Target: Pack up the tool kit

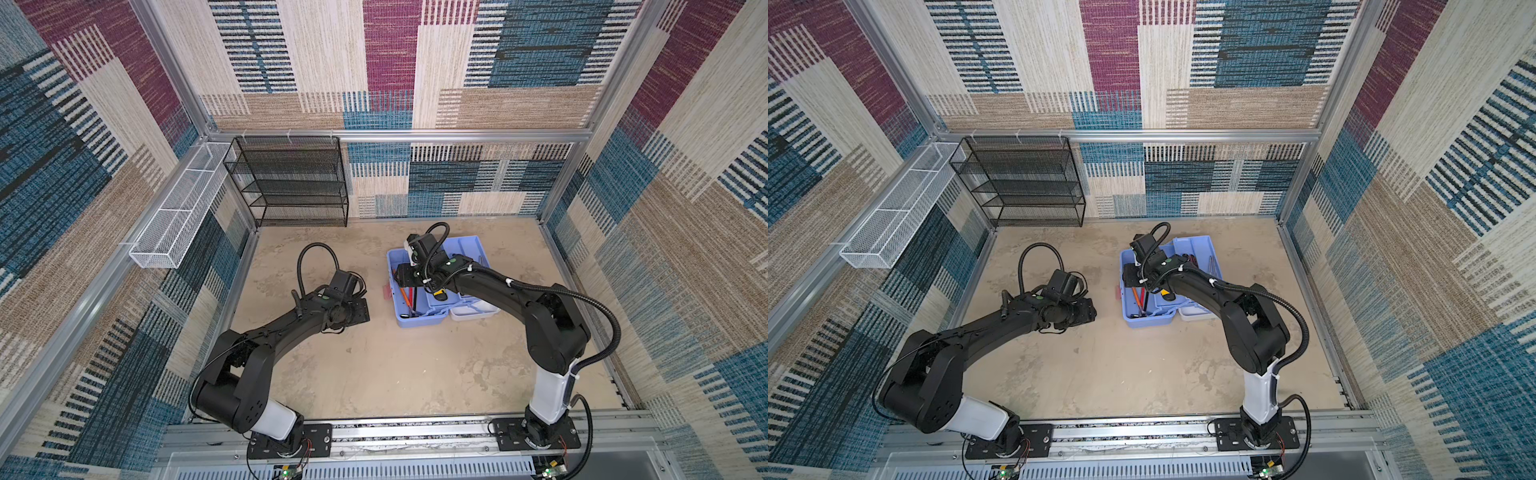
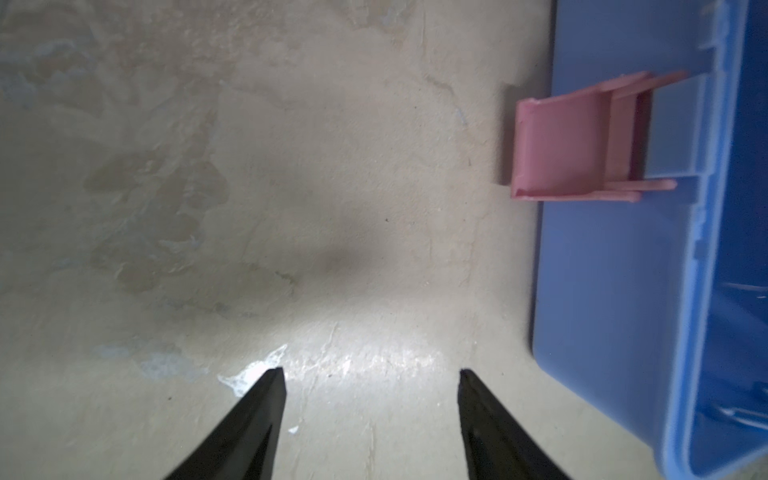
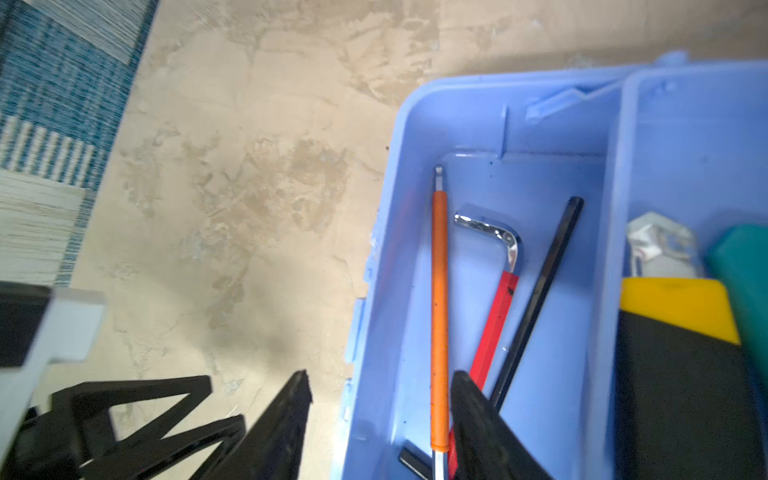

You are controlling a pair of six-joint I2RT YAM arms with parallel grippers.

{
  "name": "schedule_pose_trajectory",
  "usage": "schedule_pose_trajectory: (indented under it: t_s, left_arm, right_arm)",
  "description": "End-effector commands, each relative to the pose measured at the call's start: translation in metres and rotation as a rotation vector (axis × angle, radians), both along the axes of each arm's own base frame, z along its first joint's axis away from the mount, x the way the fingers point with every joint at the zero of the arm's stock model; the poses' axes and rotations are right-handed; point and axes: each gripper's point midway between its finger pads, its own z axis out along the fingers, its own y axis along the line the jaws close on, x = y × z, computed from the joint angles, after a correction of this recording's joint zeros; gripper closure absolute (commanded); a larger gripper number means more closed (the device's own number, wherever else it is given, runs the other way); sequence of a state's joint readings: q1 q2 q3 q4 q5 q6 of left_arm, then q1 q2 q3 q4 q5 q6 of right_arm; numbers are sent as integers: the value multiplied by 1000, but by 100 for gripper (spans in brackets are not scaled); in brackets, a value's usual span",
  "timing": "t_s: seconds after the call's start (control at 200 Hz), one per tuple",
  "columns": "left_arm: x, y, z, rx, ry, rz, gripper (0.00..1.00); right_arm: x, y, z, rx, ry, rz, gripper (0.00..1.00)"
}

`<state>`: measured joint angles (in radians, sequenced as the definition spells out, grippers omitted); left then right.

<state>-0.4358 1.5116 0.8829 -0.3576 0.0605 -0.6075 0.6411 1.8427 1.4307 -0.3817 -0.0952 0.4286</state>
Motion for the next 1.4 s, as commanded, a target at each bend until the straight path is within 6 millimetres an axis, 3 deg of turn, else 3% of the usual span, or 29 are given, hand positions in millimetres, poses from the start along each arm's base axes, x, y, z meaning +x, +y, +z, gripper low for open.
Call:
schedule_pose_trajectory:
  t_s: [0.0,0.205,0.621,0.892,1.072,1.397]
  left_arm:
    - [8,-10,8,-46,-23,-15,33]
    - [14,-20,16,-86,-39,-33,36]
    - [15,-12,31,-62,-104,17,33]
    - [15,-22,30,-77,-102,1,33]
    - [14,-35,30,-92,-100,-28,33]
    - [16,-51,34,-104,-105,-65,33]
  right_arm:
    - [3,4,38,50,-134,42,37]
    - [-1,-25,83,23,-325,11,17]
    - [-9,-129,110,-14,-514,-189,0]
    - [-16,-197,100,29,-519,-290,0]
    - [-20,-222,92,43,-510,-328,0]
    - [-23,-260,57,122,-410,-400,0]
